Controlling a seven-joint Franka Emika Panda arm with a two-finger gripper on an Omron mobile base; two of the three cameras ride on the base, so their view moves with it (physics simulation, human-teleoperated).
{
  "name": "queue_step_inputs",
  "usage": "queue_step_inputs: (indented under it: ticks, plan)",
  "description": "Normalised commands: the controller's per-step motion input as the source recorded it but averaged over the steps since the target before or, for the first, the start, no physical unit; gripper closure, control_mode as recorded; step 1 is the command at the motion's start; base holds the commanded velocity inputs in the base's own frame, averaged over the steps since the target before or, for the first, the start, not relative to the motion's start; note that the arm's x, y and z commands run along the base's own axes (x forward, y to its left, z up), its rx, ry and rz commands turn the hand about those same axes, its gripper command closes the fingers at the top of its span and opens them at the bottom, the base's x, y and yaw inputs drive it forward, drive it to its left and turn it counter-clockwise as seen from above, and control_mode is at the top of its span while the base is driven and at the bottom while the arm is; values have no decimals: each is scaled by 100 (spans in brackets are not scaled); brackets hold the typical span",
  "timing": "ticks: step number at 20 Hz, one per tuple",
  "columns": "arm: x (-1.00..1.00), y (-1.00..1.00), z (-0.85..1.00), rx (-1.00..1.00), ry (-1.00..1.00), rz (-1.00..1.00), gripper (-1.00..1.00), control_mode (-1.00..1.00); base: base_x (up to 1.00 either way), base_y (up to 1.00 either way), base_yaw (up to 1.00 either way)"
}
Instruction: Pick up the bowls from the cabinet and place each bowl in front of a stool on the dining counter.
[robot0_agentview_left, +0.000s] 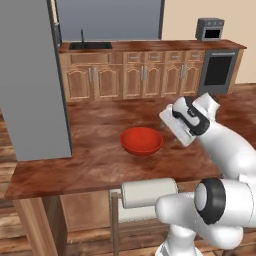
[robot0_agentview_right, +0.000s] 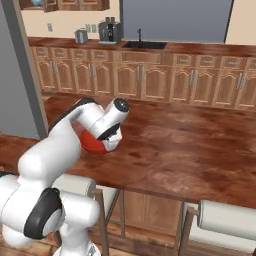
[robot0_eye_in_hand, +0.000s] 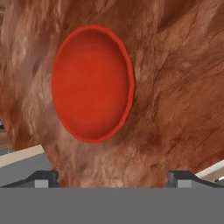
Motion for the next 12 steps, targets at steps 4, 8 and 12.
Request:
queue_step_inputs:
  ticks: [4, 8, 12]
  plan:
    - [-98, 0, 100, 0, 1, -10, -100, -100, 0, 0, 0]
    - [-100, 0, 100, 0, 2, -12, -100, -100, 0, 0, 0]
    - [-85, 0, 100, 0, 2, -18, -100, -100, 0, 0, 0]
